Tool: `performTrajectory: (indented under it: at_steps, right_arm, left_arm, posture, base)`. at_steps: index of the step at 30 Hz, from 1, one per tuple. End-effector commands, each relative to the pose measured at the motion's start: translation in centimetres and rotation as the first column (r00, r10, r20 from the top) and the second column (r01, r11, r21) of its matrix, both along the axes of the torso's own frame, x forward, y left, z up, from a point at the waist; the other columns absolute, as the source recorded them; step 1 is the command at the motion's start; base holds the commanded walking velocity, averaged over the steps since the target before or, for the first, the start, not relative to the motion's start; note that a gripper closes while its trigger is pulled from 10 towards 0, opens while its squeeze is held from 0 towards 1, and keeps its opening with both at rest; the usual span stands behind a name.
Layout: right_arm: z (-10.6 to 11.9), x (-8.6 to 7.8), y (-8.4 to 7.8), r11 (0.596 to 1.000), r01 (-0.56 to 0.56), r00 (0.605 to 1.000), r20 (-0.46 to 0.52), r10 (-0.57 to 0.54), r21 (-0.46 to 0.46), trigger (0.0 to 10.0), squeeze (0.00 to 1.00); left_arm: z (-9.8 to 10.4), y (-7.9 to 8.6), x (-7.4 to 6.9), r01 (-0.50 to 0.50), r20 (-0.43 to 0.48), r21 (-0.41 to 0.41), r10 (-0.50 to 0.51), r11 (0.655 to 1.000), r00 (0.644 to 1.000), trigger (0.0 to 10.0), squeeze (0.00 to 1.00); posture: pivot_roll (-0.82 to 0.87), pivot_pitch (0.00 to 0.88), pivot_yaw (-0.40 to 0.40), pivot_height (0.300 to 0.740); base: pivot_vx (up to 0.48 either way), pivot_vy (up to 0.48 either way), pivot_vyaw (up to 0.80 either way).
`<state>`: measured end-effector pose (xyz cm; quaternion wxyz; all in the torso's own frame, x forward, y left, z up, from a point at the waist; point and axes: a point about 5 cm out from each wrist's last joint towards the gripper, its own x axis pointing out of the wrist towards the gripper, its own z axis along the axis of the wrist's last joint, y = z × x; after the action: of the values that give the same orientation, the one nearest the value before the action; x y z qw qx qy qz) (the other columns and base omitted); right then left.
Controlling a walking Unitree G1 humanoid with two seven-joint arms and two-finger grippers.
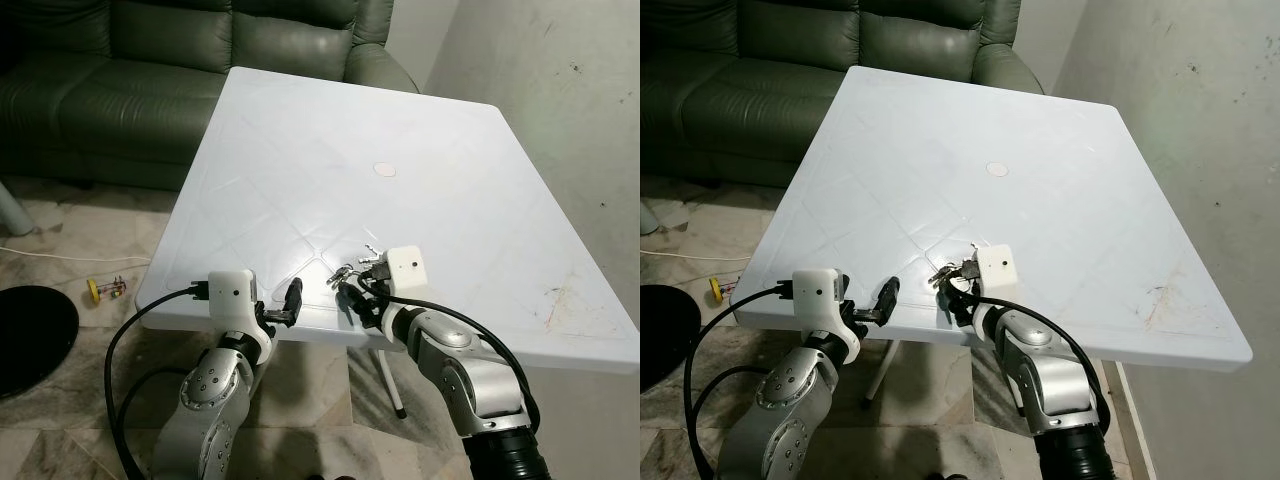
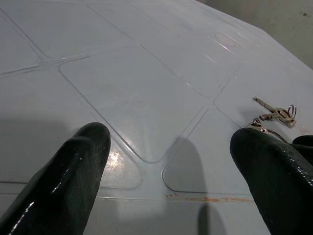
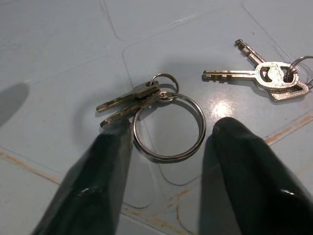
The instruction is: Hang keys on a hook
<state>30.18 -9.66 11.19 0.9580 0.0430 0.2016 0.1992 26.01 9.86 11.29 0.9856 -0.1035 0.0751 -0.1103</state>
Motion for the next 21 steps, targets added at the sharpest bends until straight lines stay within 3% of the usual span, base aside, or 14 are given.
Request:
performTrajectory:
  at_steps: [1, 2, 3, 4, 6, 7, 9, 14, 15, 16, 17, 18, 21]
  right_arm:
    - [0.3, 0.05, -0.51, 1.0, 0.023, 1.0, 0.001, -0.023, 0.007, 1.3, 0.0]
    - [0.38, 0.11, -0.44, 1.0, 0.026, 1.0, 0.007, -0.026, 0.018, 0.2, 0.0]
    - [0.43, 0.12, -0.39, 0.999, 0.025, 1.0, 0.008, -0.025, 0.02, 0.0, 0.0]
    - [0.47, 0.15, -0.31, 0.999, 0.025, 1.0, 0.007, -0.025, 0.023, 0.0, 0.0]
    - [0.44, 0.22, -0.21, 1.0, 0.024, 1.0, 0.001, -0.024, 0.02, 1.5, 0.0]
    - [0.51, 0.21, -0.14, 0.999, 0.021, 1.0, 0.009, -0.022, 0.026, 0.6, 0.0]
    - [0.58, 0.18, -0.05, 0.999, 0.017, 1.0, 0.016, -0.017, 0.031, 0.0, 0.0]
    - [0.57, 0.13, -0.04, 0.999, 0.016, 1.0, 0.012, -0.016, 0.028, 0.0, 0.0]
    - [0.52, 0.19, -0.08, 1.0, 0.02, 1.0, 0.008, -0.02, 0.019, 1.3, 0.0]
    - [0.62, 0.27, -0.1, 0.998, 0.025, 1.0, 0.013, -0.026, 0.058, 8.7, 0.0]
    - [0.7, 0.39, -0.18, 0.995, 0.036, 0.999, 0.012, -0.037, 0.098, 10.0, 0.0]
    - [0.69, 0.44, -0.21, 0.992, 0.043, 0.999, 0.0, -0.043, 0.117, 10.0, 1.0]
    - [1.08, 0.61, -0.23, 0.989, 0.041, 0.999, 0.018, -0.044, 0.141, 10.0, 1.0]
  left_arm:
    - [0.6, -1.14, 0.19, 0.015, 0.008, -0.045, -0.015, 0.999, 1.0, 10.0, 0.0]
    - [0.57, -1.13, 0.22, 0.015, 0.008, -0.045, -0.014, 0.999, 1.0, 10.0, 0.0]
    - [0.57, -1.12, 0.23, 0.015, 0.009, -0.044, -0.014, 0.999, 1.0, 10.0, 0.0]
    - [0.6, -1.12, 0.24, 0.015, 0.009, -0.044, -0.014, 0.999, 1.0, 10.0, 0.0]
    - [0.64, -1.15, 0.27, 0.015, 0.011, -0.045, -0.014, 0.999, 1.0, 10.0, 0.0]
    - [0.64, -1.15, 0.28, 0.014, 0.012, -0.044, -0.014, 0.999, 1.0, 10.0, 0.0]
    - [0.62, -1.14, 0.29, 0.013, 0.011, -0.044, -0.013, 0.999, 1.0, 10.0, 0.0]
    - [0.58, -1.16, 0.26, 0.013, 0.013, -0.043, -0.013, 0.999, 1.0, 10.0, 0.0]
    - [0.59, -1.17, 0.28, 0.014, 0.013, -0.044, -0.013, 0.999, 1.0, 10.0, 0.0]
    - [0.6, -1.18, 0.29, 0.014, 0.013, -0.044, -0.014, 0.999, 1.0, 10.0, 0.0]
    - [0.6, -1.2, 0.32, 0.015, 0.013, -0.045, -0.015, 0.999, 1.0, 10.0, 0.0]
    - [0.6, -1.21, 0.33, 0.015, 0.013, -0.044, -0.015, 0.999, 1.0, 10.0, 0.0]
    - [0.64, -1.23, 0.38, 0.016, 0.014, -0.045, -0.016, 0.999, 1.0, 10.0, 0.0]
  posture:
    - [0.0, 0.11, -0.166, 0.74]
    - [0.0, 0.11, -0.166, 0.74]
    - [0.0, 0.11, -0.166, 0.74]
    - [0.0, 0.11, -0.166, 0.74]
    - [0.01, 0.104, -0.168, 0.74]
    - [0.01, 0.104, -0.168, 0.74]
    - [0.01, 0.096, -0.169, 0.74]
    - [0.02, 0.092, -0.17, 0.74]
    - [0.01, 0.089, -0.171, 0.74]
    - [0.01, 0.089, -0.171, 0.74]
    - [0.01, 0.087, -0.169, 0.74]
    - [0.01, 0.087, -0.169, 0.74]
    - [0.01, 0.087, -0.168, 0.74]
  base:
    - [0.0, 0.0, 0.0]
    - [0.0, 0.0, 0.0]
    - [0.0, 0.0, 0.0]
    - [0.0, 0.0, 0.0]
    - [0.0, 0.0, 0.0]
    - [0.0, 0.0, 0.0]
    - [0.0, 0.0, 0.0]
    - [0.0, 0.0, 0.0]
    - [0.0, 0.0, 0.0]
    - [0.0, 0.0, 0.0]
    - [0.0, 0.0, 0.0]
    - [0.0, 0.0, 0.0]
    - [0.0, 0.0, 0.0]
